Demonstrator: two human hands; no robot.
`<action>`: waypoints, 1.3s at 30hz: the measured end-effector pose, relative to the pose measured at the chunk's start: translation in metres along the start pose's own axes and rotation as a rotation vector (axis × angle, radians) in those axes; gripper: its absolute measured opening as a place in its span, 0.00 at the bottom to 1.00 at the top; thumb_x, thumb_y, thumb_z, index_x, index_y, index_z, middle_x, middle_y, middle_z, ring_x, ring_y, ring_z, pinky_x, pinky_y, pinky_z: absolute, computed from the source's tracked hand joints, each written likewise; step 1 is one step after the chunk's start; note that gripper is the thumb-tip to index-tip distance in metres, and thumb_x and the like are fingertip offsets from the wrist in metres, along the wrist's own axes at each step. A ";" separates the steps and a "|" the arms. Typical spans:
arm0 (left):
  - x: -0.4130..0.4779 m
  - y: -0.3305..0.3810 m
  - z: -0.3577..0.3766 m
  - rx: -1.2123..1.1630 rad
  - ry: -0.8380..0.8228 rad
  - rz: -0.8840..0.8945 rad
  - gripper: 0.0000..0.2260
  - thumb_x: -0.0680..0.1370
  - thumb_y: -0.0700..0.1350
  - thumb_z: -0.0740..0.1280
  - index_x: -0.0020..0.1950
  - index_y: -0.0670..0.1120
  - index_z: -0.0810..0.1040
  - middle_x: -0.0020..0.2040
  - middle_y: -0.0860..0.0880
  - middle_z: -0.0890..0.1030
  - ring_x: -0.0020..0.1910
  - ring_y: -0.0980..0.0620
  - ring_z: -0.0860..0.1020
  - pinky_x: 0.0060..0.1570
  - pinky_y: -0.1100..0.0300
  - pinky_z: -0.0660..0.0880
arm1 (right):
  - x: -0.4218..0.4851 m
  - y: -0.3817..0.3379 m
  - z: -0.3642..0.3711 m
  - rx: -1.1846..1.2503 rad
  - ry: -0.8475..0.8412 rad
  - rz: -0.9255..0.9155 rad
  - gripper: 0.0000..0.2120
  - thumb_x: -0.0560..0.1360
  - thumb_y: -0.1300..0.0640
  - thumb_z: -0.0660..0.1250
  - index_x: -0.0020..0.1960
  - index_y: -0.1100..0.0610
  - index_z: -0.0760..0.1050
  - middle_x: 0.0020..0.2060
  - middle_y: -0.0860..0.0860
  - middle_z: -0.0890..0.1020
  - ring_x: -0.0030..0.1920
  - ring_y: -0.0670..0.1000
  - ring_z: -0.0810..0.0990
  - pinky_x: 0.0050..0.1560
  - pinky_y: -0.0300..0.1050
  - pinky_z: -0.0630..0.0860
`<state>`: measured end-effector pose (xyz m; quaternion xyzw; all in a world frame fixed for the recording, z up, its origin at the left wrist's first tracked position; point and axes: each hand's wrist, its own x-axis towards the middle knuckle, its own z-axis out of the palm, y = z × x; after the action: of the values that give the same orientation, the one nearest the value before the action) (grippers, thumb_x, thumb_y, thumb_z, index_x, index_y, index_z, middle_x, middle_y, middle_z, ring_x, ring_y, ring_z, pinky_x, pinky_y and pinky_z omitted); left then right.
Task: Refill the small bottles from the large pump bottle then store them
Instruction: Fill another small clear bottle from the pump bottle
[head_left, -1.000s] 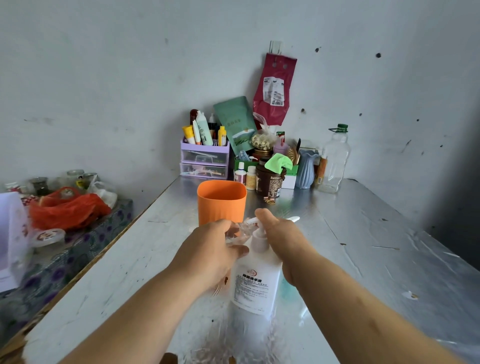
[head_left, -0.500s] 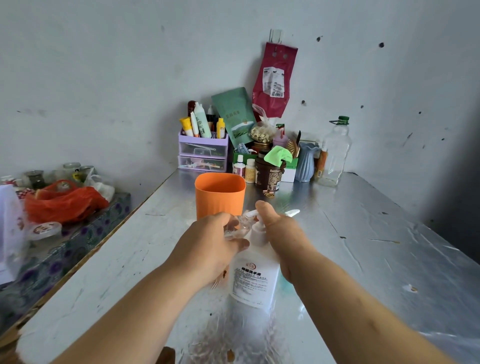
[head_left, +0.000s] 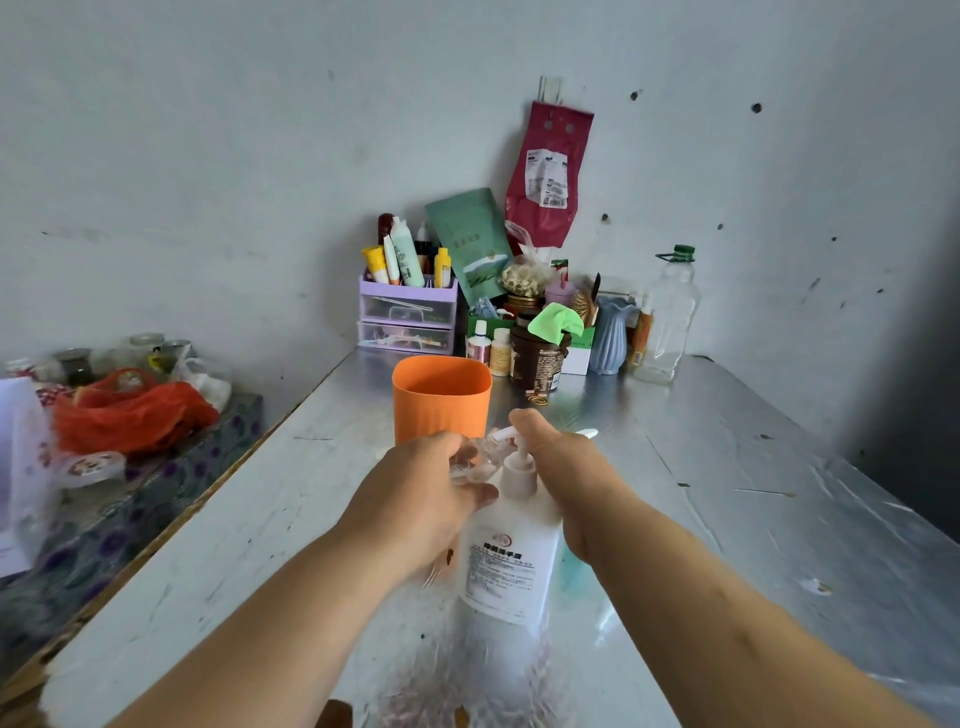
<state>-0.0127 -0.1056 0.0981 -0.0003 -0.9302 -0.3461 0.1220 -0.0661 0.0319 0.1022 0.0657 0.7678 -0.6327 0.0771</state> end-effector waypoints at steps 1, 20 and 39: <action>0.000 0.001 0.000 0.003 -0.001 -0.001 0.16 0.73 0.54 0.73 0.59 0.53 0.77 0.55 0.56 0.81 0.50 0.54 0.79 0.48 0.58 0.75 | -0.001 -0.001 0.000 0.000 -0.001 0.004 0.23 0.61 0.37 0.62 0.39 0.56 0.80 0.47 0.58 0.84 0.46 0.59 0.82 0.47 0.49 0.76; 0.000 -0.009 0.008 -0.012 -0.029 -0.008 0.14 0.74 0.53 0.72 0.58 0.53 0.77 0.52 0.57 0.80 0.47 0.54 0.79 0.41 0.61 0.72 | 0.004 0.018 0.006 -0.022 -0.015 -0.040 0.31 0.56 0.30 0.61 0.46 0.53 0.78 0.46 0.57 0.84 0.51 0.60 0.81 0.59 0.62 0.76; -0.001 -0.004 0.004 -0.025 -0.007 -0.006 0.16 0.73 0.54 0.73 0.60 0.53 0.77 0.55 0.55 0.81 0.49 0.53 0.79 0.45 0.59 0.75 | -0.001 0.006 0.003 -0.021 -0.059 -0.089 0.21 0.66 0.39 0.61 0.44 0.55 0.78 0.50 0.61 0.81 0.51 0.62 0.80 0.58 0.58 0.75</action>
<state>-0.0128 -0.1065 0.0923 -0.0002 -0.9262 -0.3583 0.1175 -0.0639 0.0305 0.0960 0.0122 0.7740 -0.6289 0.0722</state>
